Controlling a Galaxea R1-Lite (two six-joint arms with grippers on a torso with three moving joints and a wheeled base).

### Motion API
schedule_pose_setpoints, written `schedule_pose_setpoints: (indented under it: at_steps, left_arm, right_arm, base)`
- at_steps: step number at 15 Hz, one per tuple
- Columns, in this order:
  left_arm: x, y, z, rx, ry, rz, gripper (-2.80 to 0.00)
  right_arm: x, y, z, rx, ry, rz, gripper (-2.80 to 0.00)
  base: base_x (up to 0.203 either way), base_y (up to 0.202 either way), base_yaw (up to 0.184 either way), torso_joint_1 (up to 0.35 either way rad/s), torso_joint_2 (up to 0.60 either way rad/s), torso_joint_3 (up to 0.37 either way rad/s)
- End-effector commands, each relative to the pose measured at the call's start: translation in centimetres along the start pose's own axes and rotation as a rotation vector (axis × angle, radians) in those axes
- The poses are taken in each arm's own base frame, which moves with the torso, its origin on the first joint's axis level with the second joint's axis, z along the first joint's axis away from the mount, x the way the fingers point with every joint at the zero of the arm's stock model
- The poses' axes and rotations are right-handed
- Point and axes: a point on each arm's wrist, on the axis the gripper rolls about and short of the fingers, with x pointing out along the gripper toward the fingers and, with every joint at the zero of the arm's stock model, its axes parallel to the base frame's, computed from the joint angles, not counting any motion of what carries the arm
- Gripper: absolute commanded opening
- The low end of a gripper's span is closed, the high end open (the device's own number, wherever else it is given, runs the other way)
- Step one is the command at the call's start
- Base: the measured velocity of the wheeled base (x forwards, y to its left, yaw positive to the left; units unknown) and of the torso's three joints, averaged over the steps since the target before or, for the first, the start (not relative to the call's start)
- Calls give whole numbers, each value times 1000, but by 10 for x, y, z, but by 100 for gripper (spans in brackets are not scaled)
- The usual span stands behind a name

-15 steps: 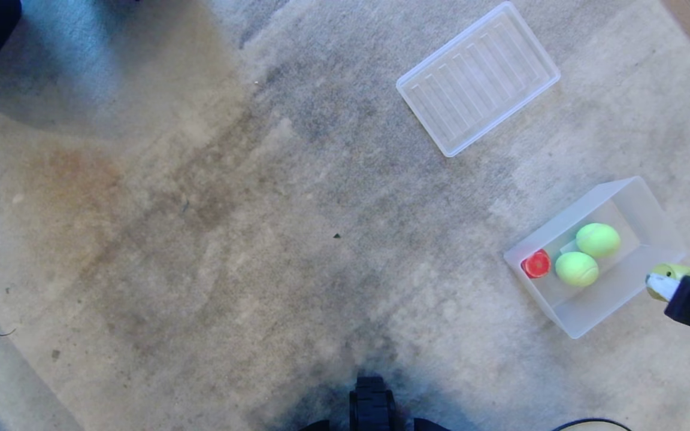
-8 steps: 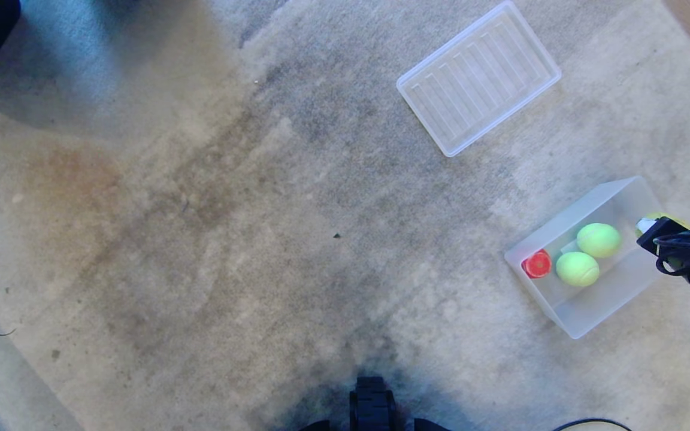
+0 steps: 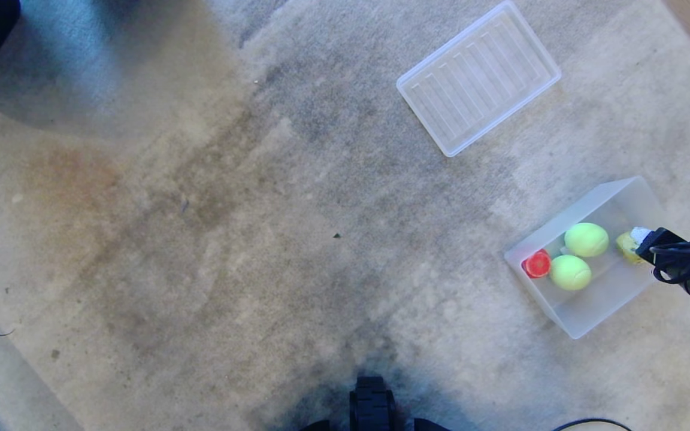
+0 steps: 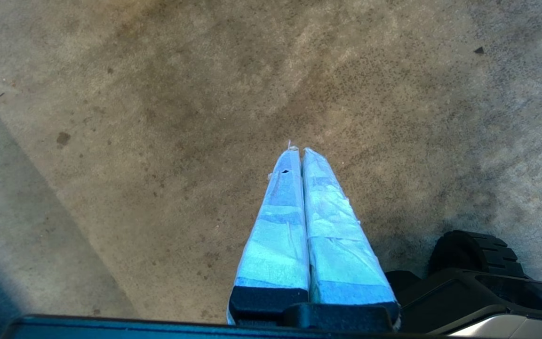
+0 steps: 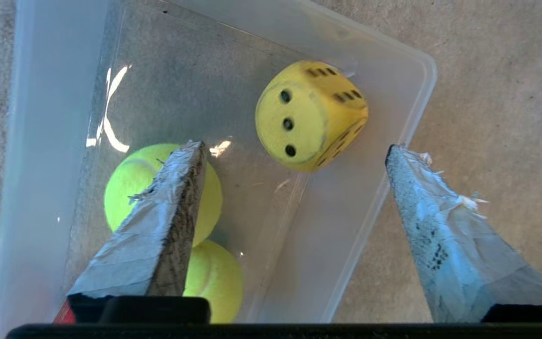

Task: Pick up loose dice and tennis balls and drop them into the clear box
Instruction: Put the toys in the box, then pick up toys out of the box

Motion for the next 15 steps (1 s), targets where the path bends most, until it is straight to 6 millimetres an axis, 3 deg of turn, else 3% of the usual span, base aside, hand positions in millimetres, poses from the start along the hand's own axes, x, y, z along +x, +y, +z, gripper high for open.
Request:
schedule_pose_setpoints:
  at_steps: [1, 4, 5, 7, 10, 13, 15]
  left_arm:
    - [0, 0, 0, -1, 0, 1, -280]
    - [0, 0, 0, -1, 0, 1, -280]
    - [0, 0, 0, -1, 0, 1, -280]
    - [0, 0, 0, -1, 0, 1, -280]
    - [0, 0, 0, -1, 0, 1, -280]
    - [0, 0, 0, -1, 0, 1, -280]
    - [0, 0, 0, -1, 0, 1, -280]
  right_arm:
    - [-15, 0, 9, 12, -32, 15, 0]
    - [-61, -3, 26, 28, -79, 62, 0]
    - [-79, -4, 31, 32, -93, 77, -280]
    - [-118, -11, 34, 22, -80, 91, -280]
    - [-180, -25, 23, -49, 17, 119, -280]
    - [-239, -51, -1, -150, 63, 203, -280]
    - [-265, -73, -26, -241, 87, 260, -280]
  base:
    - [0, 0, 0, 0, 0, 0]
    - [0, 0, 0, 0, 0, 0]
    - [0, 0, 0, 0, 0, 0]
    - [0, 0, 0, 0, 0, 0]
    - [0, 0, 0, 0, 0, 0]
    - [0, 0, 0, 0, 0, 0]
    - [0, 0, 0, 0, 0, 0]
